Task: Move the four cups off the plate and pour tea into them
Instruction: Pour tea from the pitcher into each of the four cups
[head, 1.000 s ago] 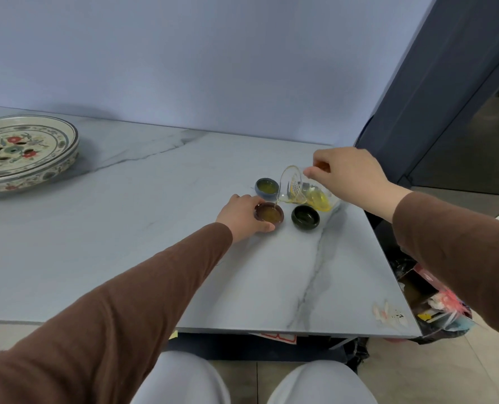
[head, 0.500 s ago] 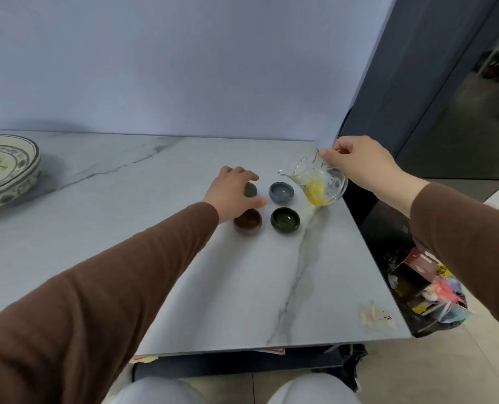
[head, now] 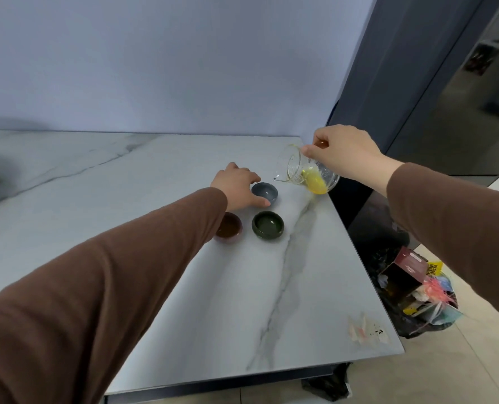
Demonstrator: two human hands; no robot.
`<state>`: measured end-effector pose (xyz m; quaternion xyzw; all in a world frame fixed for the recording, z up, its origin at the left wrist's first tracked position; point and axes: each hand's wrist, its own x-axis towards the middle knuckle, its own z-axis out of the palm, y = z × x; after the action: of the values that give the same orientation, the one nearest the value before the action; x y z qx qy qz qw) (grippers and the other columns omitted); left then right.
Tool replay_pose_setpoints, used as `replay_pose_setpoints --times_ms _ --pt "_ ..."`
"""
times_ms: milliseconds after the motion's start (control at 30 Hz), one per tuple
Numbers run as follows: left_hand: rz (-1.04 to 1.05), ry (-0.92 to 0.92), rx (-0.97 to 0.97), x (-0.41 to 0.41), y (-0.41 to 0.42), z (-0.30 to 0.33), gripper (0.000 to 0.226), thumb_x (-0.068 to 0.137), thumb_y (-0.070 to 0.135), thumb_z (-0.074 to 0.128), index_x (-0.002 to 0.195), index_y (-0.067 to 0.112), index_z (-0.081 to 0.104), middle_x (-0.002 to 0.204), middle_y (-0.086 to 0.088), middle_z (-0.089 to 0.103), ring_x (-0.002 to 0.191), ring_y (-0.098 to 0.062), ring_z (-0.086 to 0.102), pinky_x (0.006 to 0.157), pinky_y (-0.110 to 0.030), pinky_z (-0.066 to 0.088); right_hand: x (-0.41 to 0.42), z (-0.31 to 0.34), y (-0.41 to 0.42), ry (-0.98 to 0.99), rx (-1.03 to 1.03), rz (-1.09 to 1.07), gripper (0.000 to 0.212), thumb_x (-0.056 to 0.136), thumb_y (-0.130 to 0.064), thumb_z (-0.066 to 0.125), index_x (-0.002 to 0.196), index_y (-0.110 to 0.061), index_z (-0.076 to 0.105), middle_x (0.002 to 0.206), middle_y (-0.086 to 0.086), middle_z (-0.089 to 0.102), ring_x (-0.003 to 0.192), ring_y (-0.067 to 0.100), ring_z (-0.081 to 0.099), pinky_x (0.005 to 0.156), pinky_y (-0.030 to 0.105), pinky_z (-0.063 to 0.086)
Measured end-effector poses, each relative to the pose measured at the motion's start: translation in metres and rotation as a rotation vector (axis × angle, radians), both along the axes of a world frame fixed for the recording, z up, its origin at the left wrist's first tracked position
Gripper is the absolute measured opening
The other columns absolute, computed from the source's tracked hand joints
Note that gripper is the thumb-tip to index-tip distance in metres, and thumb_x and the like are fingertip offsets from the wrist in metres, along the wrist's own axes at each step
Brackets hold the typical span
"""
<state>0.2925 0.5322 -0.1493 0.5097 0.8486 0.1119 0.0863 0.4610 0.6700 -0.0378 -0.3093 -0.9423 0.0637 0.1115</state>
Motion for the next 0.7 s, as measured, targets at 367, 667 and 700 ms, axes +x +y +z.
replay_pose_setpoints --times_ms 367,667,700 --pt "0.021 -0.072 0.04 -0.003 0.002 -0.008 0.065 0.077 0.063 0.067 0.133 0.031 0.056 0.123 0.005 0.063 0.121 -0.021 0.04 0.099 -0.042 0.041 -0.021 -0.002 -0.009 -0.073 0.232 0.125 0.034 0.094 -0.049 0.054 0.079 -0.02 0.056 0.073 -0.004 0.058 0.072 0.022 0.054 0.055 0.03 0.031" --pt "0.047 -0.116 0.051 0.0 0.0 -0.007 0.065 0.076 0.062 0.069 0.132 0.031 0.057 0.118 0.004 0.064 0.121 -0.02 0.039 0.097 -0.039 0.042 -0.033 0.002 -0.019 -0.137 0.348 0.192 0.033 0.095 -0.048 0.052 0.079 -0.019 0.053 0.07 -0.003 0.053 0.071 0.024 0.053 0.057 0.031 0.033" --pt "0.05 -0.124 0.05 0.0 0.001 -0.007 0.066 0.075 0.062 0.069 0.132 0.031 0.057 0.118 0.004 0.063 0.121 -0.02 0.039 0.097 -0.039 0.043 -0.034 0.002 -0.02 -0.139 0.362 0.203 0.033 0.095 -0.048 0.052 0.08 -0.019 0.054 0.071 -0.002 0.055 0.072 0.024 0.053 0.057 0.031 0.032"
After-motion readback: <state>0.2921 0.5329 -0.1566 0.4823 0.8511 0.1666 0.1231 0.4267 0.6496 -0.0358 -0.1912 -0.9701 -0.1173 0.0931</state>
